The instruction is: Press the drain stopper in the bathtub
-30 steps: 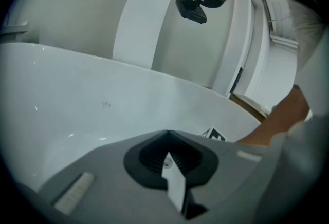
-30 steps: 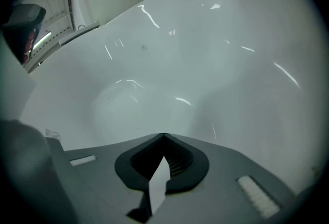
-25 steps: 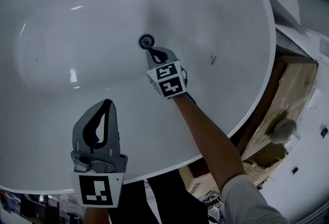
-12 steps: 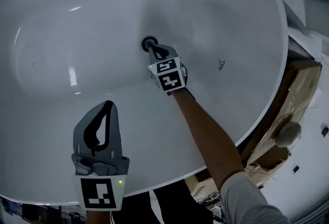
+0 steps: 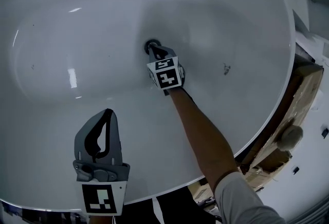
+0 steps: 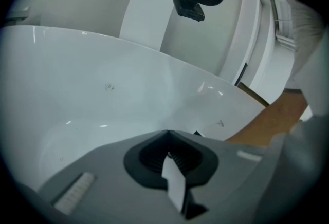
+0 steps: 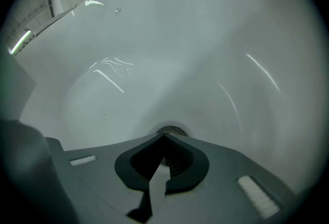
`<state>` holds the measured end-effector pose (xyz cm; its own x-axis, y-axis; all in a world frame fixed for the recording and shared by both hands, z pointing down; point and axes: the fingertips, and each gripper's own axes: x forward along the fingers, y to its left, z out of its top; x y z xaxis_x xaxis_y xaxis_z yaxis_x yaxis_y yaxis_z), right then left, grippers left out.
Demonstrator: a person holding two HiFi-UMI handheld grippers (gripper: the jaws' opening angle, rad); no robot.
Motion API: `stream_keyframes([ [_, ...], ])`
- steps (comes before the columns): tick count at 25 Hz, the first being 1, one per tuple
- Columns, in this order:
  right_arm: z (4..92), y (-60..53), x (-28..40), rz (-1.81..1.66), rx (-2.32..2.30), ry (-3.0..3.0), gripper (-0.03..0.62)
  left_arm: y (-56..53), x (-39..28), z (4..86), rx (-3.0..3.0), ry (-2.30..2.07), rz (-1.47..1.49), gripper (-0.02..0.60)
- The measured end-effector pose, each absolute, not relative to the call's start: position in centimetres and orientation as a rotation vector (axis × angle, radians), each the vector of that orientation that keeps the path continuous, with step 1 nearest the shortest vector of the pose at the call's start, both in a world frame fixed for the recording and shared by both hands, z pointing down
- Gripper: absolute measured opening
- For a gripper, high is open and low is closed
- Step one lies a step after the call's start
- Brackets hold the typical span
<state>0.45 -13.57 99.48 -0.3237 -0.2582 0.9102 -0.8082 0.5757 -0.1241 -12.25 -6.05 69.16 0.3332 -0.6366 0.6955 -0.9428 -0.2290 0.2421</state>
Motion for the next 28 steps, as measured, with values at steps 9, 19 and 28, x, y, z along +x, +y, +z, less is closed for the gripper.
stream_keyframes([
  [9, 101.0, -13.3, 0.7, 0.754, 0.874, -1.829, -0.003, -5.7, -12.6, 69.7, 1.961, -1.358, 0.608, 0.000],
  [19, 101.7, -13.4, 1.2, 0.769, 0.868, -1.787, -0.003, -5.4, -11.8, 69.9, 1.939, -1.333, 0.563, 0.000],
  [28, 102.1, -13.5, 1.4, 0.811, 0.869, -1.753, -0.005, -5.6, -12.0, 69.9, 1.925, -1.354, 0.531, 0.000],
])
